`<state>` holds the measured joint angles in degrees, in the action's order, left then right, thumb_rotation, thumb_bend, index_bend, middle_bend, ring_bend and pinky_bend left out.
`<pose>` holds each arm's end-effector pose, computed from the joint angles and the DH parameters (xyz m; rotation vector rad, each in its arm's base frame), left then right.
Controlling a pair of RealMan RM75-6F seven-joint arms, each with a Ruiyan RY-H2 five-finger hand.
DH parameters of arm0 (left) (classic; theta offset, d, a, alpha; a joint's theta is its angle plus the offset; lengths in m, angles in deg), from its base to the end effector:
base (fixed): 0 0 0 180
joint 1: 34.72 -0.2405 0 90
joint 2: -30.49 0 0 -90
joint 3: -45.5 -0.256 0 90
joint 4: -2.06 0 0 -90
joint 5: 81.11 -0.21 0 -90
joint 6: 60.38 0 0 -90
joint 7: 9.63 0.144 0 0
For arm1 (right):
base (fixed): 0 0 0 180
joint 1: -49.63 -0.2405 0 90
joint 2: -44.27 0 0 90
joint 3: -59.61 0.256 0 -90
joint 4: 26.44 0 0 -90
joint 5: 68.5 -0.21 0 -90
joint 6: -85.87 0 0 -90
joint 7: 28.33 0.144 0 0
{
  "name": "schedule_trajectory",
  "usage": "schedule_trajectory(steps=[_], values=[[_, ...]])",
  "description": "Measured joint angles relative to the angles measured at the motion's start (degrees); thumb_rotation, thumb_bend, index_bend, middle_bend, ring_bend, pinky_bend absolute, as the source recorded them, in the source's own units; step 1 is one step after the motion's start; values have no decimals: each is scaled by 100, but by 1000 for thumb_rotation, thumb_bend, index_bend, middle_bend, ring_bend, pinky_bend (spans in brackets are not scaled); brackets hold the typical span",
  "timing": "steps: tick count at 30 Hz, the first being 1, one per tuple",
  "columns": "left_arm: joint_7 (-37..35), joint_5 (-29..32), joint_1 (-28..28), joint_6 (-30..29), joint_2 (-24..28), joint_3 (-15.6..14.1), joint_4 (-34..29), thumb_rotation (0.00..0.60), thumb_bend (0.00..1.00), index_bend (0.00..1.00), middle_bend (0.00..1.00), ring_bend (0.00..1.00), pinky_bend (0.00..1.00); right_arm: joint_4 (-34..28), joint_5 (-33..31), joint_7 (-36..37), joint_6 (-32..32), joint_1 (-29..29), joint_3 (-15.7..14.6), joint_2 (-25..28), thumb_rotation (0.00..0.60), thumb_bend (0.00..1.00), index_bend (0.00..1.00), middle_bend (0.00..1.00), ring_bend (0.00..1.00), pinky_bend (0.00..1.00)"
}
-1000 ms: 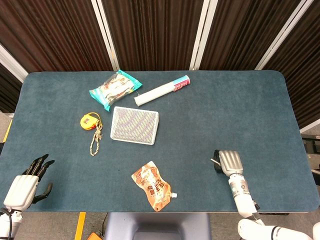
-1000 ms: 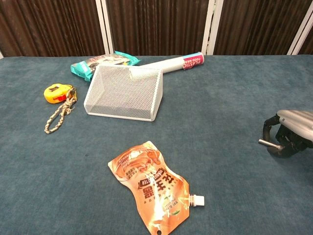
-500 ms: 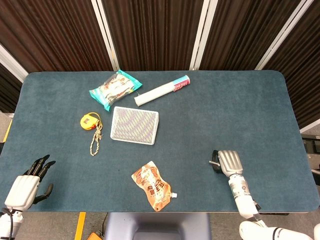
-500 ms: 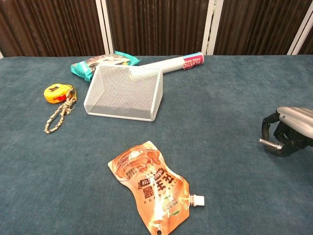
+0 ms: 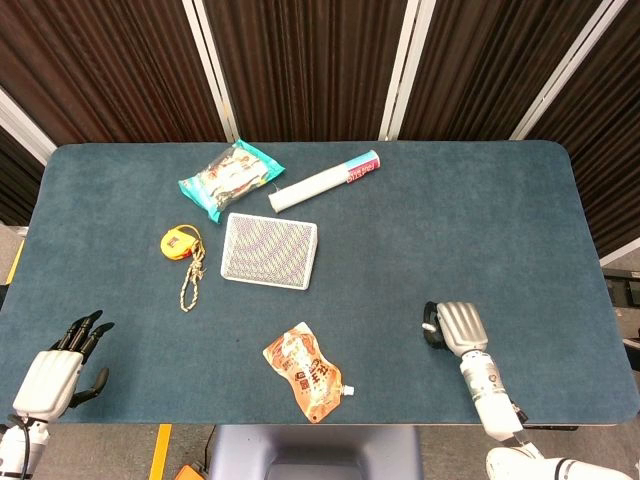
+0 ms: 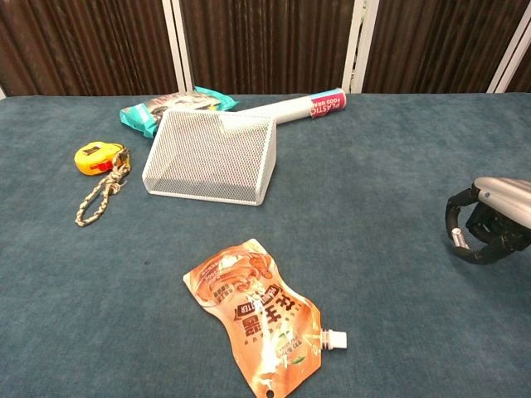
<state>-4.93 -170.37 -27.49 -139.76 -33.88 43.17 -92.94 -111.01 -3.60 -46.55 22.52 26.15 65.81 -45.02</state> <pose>-0.2991 0.1708 0.1255 -1.5842 -0.9605 -0.8193 -0.2536 -0.2681 -0.0093 1.5950 -1.1541 0.7700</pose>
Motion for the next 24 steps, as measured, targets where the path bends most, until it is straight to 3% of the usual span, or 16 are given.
schedule_trajectory(steps=[14,18,24], values=[[42,15,15,29,-21,-7,-2,600,455,151,27,72,361,-127,106,322,89,73,-64,228,600,420,643,998,963,1000],[41,17,16,31,-21,-9,-4,600,455,151,27,72,361,-128,185,394,72,77,-67,244,600,413,585,998,963,1000],[56,13,23,38,-25,-12,-7,600,456,151,27,72,361,-151,418,526,-68,111,-82,273,600,320,491,998,963,1000]])
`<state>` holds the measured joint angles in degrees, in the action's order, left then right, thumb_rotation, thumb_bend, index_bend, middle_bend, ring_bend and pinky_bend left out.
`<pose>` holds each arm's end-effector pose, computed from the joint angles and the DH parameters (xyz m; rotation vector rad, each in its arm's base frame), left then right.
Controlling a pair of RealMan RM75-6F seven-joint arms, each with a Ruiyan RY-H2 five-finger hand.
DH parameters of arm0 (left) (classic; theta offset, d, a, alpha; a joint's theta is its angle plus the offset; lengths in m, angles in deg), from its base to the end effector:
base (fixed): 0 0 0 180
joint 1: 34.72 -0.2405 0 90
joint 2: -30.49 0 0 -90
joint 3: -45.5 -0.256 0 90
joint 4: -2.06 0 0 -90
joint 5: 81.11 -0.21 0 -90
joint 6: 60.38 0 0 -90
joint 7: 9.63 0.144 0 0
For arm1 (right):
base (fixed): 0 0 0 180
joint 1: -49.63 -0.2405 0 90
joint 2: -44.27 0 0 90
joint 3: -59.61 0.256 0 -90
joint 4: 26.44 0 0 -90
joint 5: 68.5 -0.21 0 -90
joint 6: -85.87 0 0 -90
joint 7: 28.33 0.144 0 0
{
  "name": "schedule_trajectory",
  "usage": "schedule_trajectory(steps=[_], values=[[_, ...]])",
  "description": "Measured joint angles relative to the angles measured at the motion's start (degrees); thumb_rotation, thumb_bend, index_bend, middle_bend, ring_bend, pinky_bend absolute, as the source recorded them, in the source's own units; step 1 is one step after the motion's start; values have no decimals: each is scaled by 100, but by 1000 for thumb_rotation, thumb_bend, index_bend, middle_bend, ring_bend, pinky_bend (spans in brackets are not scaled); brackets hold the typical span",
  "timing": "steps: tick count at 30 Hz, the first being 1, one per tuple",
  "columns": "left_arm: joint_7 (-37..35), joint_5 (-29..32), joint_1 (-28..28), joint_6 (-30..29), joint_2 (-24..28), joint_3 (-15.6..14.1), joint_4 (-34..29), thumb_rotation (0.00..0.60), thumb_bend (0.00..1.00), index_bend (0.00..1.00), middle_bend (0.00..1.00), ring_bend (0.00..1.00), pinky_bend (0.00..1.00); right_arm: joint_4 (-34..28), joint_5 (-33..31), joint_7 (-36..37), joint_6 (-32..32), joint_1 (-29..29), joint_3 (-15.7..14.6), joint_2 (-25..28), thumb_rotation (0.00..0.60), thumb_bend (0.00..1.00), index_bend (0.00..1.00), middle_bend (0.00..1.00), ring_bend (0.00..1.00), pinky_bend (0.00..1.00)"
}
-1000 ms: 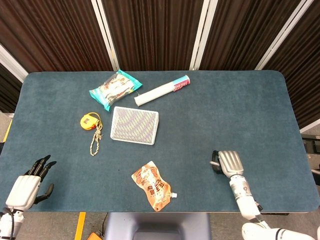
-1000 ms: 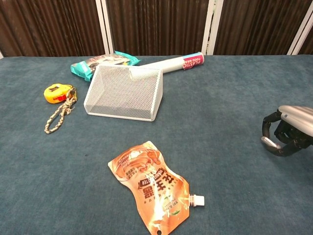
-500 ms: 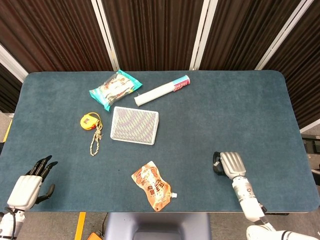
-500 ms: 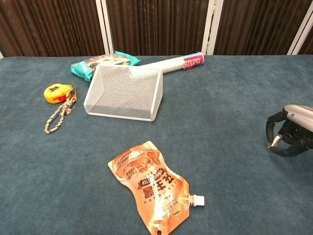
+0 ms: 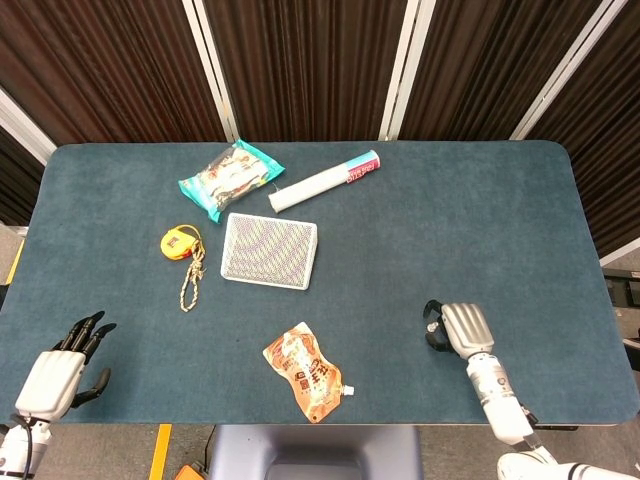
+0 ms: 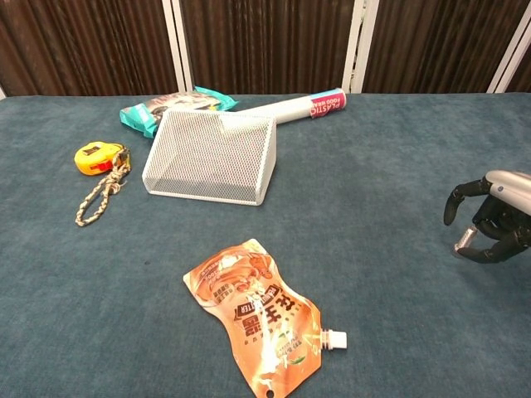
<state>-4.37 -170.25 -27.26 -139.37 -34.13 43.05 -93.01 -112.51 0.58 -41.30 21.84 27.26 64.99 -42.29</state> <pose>-0.2985 0.1713 0.1230 -1.5927 -0.9607 -0.8127 -0.2550 -0.2624 0.0035 1.5979 -1.1687 0.8348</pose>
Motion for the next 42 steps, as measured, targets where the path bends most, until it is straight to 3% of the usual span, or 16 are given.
schedule_trajectory(steps=[7,10,14,17,18,20,21,22,25,30,35,42], values=[[4,5,0,-3,0,-1,-4,600,457,151,27,72,361,-86,364,131,-285,75,-40,78,600,211,353,998,955,1000],[5,-3,-5,-22,4,-1,-9,600,456,151,27,72,360,-86,674,136,-651,160,-77,82,600,169,327,994,883,981],[10,-20,-17,-65,19,2,-24,600,457,151,28,72,361,-44,1181,72,-1325,334,-148,98,600,134,370,822,714,829],[17,-36,-35,-123,40,9,-48,600,457,151,28,72,360,-108,1466,-38,-1810,553,-218,203,600,128,389,629,562,545],[16,-40,-45,-152,52,13,-65,600,457,151,28,72,360,-174,1521,-86,-1934,648,-246,290,600,129,388,534,461,374],[13,-46,-63,-199,79,18,-105,600,457,151,28,72,361,-269,1551,-154,-2020,747,-284,455,600,128,371,412,295,177],[10,-54,-75,-229,101,21,-136,600,457,151,28,73,361,-327,1549,-186,-2052,809,-304,579,600,128,349,345,198,88],[8,-67,-84,-257,117,22,-158,600,457,151,29,74,362,-368,1539,-197,-2072,856,-316,674,600,128,336,313,157,60],[13,-137,-123,-363,177,17,-227,600,457,151,32,77,362,-444,1480,-94,-2094,986,-347,966,600,128,271,188,33,19],[29,-210,-206,-528,244,10,-337,600,457,151,34,78,363,-415,1389,476,-1897,1099,-448,1353,600,128,167,25,0,0],[95,-130,-226,-518,241,30,-339,600,456,151,35,78,362,-152,1336,861,-1795,1221,-497,1581,600,126,93,0,0,0],[193,43,-216,-392,211,66,-325,600,456,151,36,79,362,116,1590,659,-2111,1370,-469,1389,600,125,73,0,0,0]])
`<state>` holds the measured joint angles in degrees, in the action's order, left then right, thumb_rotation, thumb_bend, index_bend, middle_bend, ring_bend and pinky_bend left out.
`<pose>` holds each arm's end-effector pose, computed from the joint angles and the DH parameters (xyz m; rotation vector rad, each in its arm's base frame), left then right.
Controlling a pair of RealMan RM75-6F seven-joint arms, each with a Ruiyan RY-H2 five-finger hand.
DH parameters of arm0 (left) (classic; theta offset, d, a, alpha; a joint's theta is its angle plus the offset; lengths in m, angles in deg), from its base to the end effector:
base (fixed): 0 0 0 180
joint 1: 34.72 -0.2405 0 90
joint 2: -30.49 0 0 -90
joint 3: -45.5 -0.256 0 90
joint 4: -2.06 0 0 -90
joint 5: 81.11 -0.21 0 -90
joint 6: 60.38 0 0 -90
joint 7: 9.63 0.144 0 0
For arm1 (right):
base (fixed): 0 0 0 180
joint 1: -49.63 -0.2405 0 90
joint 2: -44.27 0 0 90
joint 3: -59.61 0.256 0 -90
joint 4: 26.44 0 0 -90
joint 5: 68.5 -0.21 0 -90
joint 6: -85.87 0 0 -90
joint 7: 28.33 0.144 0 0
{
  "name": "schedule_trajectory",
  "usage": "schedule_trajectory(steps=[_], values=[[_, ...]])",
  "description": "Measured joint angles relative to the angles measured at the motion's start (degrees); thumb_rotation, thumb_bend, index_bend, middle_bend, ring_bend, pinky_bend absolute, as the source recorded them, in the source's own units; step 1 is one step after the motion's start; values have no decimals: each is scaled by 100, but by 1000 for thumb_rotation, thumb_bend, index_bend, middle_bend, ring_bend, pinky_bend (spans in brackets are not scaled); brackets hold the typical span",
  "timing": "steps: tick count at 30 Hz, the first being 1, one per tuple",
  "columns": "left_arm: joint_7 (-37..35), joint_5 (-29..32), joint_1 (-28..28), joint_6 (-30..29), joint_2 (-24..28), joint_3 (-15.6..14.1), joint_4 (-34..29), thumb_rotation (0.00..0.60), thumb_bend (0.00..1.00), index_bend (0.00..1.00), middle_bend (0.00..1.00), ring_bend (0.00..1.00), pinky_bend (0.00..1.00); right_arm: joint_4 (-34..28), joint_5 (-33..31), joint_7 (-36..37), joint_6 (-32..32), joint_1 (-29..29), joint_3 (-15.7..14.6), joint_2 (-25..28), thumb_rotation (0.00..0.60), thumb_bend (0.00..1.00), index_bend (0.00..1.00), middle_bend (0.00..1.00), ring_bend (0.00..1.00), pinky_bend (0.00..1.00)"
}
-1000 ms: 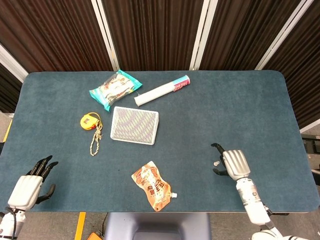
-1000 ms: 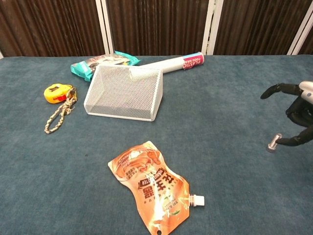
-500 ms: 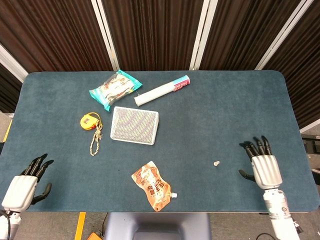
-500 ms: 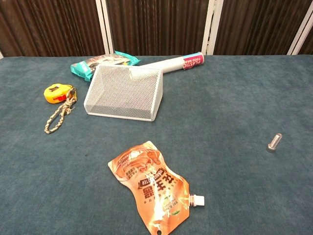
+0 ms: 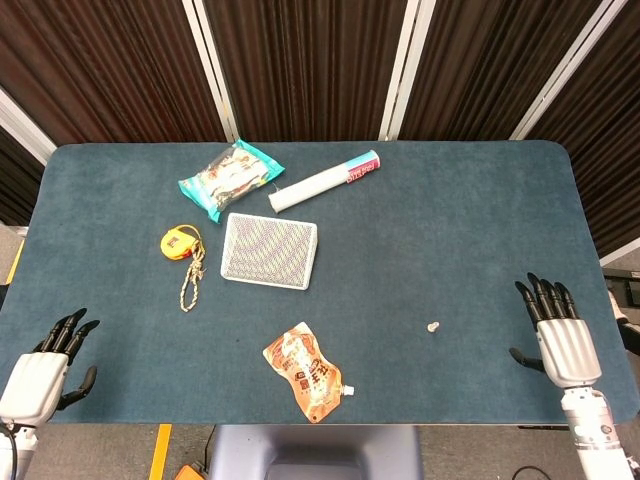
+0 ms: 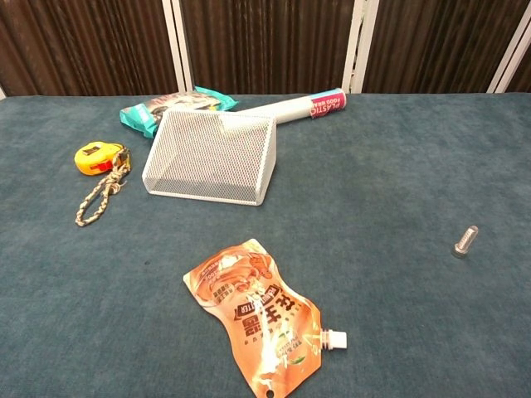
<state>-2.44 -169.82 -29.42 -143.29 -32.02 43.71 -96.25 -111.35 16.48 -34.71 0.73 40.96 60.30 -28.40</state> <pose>-0.2931 0.1635 0.1407 -1.5215 -0.9233 -0.8255 -0.3144 -0.1952 0.1178 1.4566 -0.8233 0.8541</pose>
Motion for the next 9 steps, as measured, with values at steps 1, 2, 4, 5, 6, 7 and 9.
schedule_trajectory(steps=[1,2,4,5,6,7,9], values=[[-8,13,2,10,-1,5,2,600,456,151,35,78,363,1,-7,1,7,8,9,-6,600,125,73,0,0,0],[-20,21,5,18,-1,9,5,600,456,151,35,78,362,-7,-25,12,24,11,21,-6,600,125,73,0,0,0],[-54,25,12,29,-4,17,19,600,456,151,35,79,362,-32,-65,55,62,17,60,-3,600,125,72,0,0,0],[-66,25,15,32,-6,21,28,600,456,151,35,79,362,-42,-74,64,72,23,71,0,600,125,71,0,0,0],[-79,22,21,40,-10,24,41,600,457,151,35,79,362,-56,-78,71,77,31,81,4,600,125,70,0,0,0],[-90,19,25,47,-12,25,50,600,456,151,36,79,362,-67,-81,76,79,37,88,6,600,125,70,0,0,0],[-114,12,33,59,-19,27,69,600,455,151,36,79,362,-88,-87,85,97,47,95,16,600,125,70,0,0,0]])
